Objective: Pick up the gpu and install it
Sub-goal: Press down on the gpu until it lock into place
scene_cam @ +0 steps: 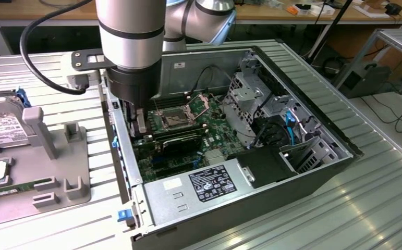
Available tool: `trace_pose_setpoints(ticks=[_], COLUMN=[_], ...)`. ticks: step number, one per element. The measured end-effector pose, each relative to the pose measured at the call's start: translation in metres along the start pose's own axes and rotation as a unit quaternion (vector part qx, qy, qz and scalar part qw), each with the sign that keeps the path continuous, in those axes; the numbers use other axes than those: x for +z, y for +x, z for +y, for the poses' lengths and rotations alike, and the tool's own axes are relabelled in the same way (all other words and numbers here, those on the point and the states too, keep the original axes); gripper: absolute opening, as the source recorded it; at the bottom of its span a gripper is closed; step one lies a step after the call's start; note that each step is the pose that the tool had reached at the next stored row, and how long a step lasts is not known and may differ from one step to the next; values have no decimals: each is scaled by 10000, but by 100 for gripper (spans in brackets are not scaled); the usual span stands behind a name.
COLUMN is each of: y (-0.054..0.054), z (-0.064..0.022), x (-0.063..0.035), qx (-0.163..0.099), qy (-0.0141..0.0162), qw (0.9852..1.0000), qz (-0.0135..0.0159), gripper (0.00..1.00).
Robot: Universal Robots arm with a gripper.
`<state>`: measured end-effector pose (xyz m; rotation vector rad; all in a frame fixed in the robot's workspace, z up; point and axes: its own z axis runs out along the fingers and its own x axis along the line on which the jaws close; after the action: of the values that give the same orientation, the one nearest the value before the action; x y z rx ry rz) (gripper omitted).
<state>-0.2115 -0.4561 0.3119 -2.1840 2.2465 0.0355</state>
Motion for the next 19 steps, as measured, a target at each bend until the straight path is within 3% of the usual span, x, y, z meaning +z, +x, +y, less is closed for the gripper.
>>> trace_pose_setpoints(ticks=[5, 11, 14, 16, 19], y=[1, 2, 2, 0, -5], z=[4, 3, -7, -55, -223], x=[17, 51, 58, 57, 55], qx=[1, 2, 1, 2, 2], qy=[-7, -48, -51, -52, -59], qw=[10000, 10000, 10000, 10000, 10000], qz=[-1, -13, -24, -25, -25], gripper=[11, 11, 11, 11, 11])
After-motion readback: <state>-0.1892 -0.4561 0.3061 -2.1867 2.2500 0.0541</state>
